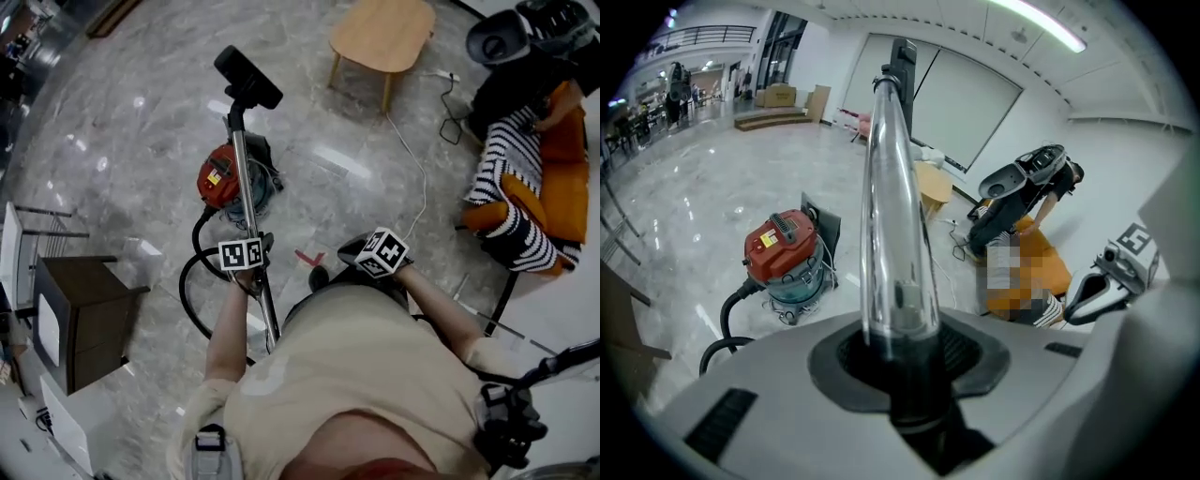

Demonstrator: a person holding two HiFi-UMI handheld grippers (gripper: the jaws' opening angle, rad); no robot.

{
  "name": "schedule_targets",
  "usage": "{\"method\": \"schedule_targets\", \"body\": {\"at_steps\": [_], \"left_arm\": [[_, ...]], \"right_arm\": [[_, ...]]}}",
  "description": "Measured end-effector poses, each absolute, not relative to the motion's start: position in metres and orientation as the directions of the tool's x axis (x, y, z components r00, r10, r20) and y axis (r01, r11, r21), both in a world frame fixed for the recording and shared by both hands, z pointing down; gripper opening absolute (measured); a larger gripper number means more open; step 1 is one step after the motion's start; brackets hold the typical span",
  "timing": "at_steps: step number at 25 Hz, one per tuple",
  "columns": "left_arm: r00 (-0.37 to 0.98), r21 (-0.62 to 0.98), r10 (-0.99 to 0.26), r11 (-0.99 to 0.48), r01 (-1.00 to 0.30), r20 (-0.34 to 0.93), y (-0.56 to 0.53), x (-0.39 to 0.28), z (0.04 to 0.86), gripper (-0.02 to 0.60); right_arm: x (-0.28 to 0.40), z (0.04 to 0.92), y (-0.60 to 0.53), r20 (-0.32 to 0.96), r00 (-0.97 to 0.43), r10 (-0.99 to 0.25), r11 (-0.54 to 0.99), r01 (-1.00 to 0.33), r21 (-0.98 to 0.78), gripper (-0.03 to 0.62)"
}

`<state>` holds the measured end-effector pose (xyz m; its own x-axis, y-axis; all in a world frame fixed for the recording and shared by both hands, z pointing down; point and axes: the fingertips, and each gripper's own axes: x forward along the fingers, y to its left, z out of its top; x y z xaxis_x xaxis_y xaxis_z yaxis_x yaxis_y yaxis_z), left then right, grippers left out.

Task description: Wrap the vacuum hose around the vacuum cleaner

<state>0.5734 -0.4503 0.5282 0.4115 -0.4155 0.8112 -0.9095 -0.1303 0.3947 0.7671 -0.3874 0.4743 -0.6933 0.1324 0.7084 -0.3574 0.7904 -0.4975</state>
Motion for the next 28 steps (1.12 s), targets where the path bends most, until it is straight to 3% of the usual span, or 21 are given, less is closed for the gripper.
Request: {"method": "schedule_targets", "body": {"at_steps": [8, 14, 22, 28], "left_arm": [[0.307, 0.326, -0.432, -0.03, -0.945, 0.848, -0.498, 0.598, 0.527, 0.118], [0.241, 0.292, -0.47, 0.037, -0.956, 0.849, -0.545, 0.644, 0.52, 0.118], [0.127, 0.269, -0.586, 0.161, -0.95, 0.8, -0.58, 0.658, 0.493, 0.118], [0.105, 0.257, -0.623, 0.16, -0.953, 0.775, -0.645, 0.639, 0.473, 0.118]], "right_arm": [[0.783, 0.495, -0.485, 0.644, -0.721, 0.255, 0.805, -0.211, -0.555, 0.005], [0.841, 0.504, -0.541, 0.631, -0.674, 0.385, 0.81, -0.081, -0.58, 0.005], [0.88, 0.504, -0.572, 0.619, -0.644, 0.45, 0.821, 0.026, -0.57, 0.005], [0.889, 0.512, -0.615, 0.644, -0.65, 0.404, 0.834, -0.028, -0.552, 0.005]]}}
